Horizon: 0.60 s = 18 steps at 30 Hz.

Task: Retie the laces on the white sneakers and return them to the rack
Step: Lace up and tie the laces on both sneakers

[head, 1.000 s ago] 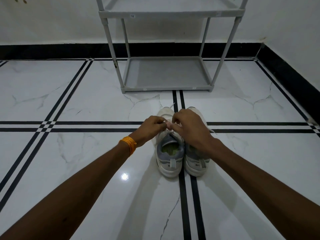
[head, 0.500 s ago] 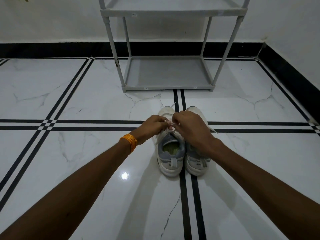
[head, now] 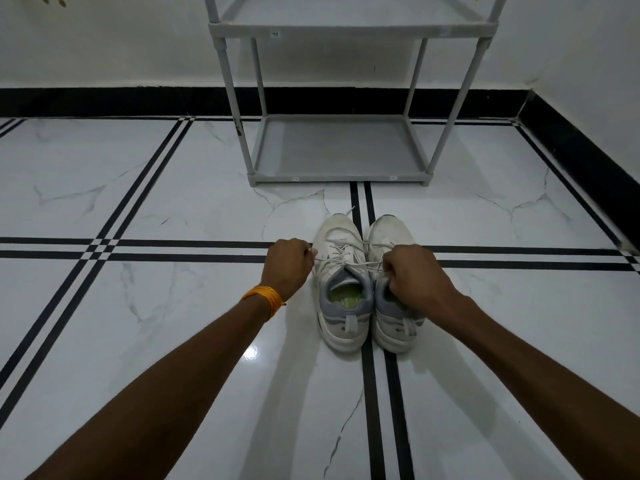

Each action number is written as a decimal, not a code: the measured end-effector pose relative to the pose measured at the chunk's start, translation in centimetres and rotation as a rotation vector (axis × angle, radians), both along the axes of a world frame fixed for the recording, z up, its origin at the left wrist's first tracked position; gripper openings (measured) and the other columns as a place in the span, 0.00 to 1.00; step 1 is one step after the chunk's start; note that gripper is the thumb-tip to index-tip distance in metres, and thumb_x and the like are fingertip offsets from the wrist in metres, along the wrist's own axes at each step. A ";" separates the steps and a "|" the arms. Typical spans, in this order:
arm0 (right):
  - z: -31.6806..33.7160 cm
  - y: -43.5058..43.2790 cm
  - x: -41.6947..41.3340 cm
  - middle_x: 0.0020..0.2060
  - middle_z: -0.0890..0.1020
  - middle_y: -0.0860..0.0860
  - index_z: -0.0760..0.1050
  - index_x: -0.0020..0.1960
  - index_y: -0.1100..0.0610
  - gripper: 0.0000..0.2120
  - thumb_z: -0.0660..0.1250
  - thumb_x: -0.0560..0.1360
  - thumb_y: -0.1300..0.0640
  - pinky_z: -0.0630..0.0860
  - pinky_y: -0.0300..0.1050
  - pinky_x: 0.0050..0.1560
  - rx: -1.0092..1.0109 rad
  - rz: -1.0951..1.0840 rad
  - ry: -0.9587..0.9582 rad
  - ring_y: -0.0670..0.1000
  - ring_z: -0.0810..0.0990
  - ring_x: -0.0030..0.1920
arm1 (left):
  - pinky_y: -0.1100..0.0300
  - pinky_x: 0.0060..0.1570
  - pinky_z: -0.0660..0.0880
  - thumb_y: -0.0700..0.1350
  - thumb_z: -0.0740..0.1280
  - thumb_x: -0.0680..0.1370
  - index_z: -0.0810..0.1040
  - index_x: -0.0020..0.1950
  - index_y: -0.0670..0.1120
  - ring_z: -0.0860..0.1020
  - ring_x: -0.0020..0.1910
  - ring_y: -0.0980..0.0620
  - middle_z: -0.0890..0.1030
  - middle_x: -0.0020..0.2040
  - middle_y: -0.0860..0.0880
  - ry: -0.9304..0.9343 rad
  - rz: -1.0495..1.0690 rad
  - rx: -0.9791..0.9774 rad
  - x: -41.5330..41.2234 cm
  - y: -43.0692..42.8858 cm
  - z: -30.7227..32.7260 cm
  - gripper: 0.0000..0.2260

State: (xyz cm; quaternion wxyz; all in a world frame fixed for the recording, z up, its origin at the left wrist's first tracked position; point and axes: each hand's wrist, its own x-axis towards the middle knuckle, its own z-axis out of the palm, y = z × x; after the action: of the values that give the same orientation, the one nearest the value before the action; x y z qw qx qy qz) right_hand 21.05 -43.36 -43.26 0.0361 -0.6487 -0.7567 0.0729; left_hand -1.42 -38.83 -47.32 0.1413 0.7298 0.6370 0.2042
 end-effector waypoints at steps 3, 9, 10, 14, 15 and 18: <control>0.3 0.2 -0.3 0.42 0.83 0.56 0.81 0.44 0.60 0.07 0.66 0.68 0.64 0.66 0.41 0.38 -0.017 0.014 -0.037 0.56 0.80 0.43 | 0.55 0.46 0.76 0.49 0.62 0.81 0.84 0.48 0.39 0.82 0.43 0.44 0.85 0.44 0.41 0.007 0.076 -0.023 0.3 0.3 0.1 0.16; 0.6 0.1 0.0 0.42 0.83 0.57 0.81 0.43 0.61 0.06 0.68 0.67 0.63 0.67 0.42 0.38 -0.041 0.026 -0.035 0.57 0.80 0.42 | 0.57 0.45 0.74 0.48 0.62 0.81 0.83 0.50 0.38 0.82 0.43 0.44 0.85 0.45 0.40 -0.070 0.177 -0.065 0.2 0.1 -0.2 0.16; 0.5 0.1 0.1 0.42 0.83 0.57 0.81 0.43 0.62 0.06 0.68 0.67 0.63 0.69 0.43 0.38 -0.038 0.019 -0.025 0.57 0.80 0.43 | 0.57 0.45 0.75 0.48 0.63 0.81 0.84 0.50 0.38 0.82 0.43 0.44 0.85 0.45 0.41 -0.105 0.186 -0.081 0.1 0.2 -0.4 0.16; 0.3 -0.1 0.5 0.43 0.84 0.57 0.82 0.45 0.61 0.06 0.66 0.73 0.63 0.75 0.46 0.44 0.017 -0.015 0.128 0.56 0.81 0.44 | 0.54 0.43 0.81 0.48 0.66 0.79 0.83 0.44 0.37 0.81 0.38 0.46 0.85 0.42 0.42 -0.354 0.178 -0.137 -0.5 0.2 -0.4 0.14; 0.4 -0.2 0.7 0.41 0.84 0.56 0.82 0.45 0.60 0.07 0.66 0.75 0.62 0.74 0.46 0.42 0.018 -0.031 0.203 0.55 0.81 0.42 | 0.54 0.40 0.81 0.48 0.68 0.78 0.82 0.42 0.38 0.81 0.36 0.47 0.85 0.39 0.43 -0.386 0.165 -0.117 -0.8 0.1 -0.3 0.14; 1.0 -0.5 1.2 0.36 0.82 0.52 0.81 0.42 0.60 0.08 0.66 0.77 0.58 0.71 0.40 0.36 -0.064 -0.085 0.401 0.51 0.79 0.38 | 0.64 0.31 0.78 0.49 0.72 0.75 0.81 0.40 0.39 0.79 0.29 0.52 0.81 0.32 0.47 -0.419 0.095 -0.094 -2.1 -0.5 0.1 0.13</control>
State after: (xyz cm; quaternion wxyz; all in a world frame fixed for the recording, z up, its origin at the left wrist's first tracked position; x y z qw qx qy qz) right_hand 22.24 -43.86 -42.27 0.1685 -0.6534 -0.7035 0.2232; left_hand -3.52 -39.36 -47.18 0.2946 0.6331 0.6362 0.3281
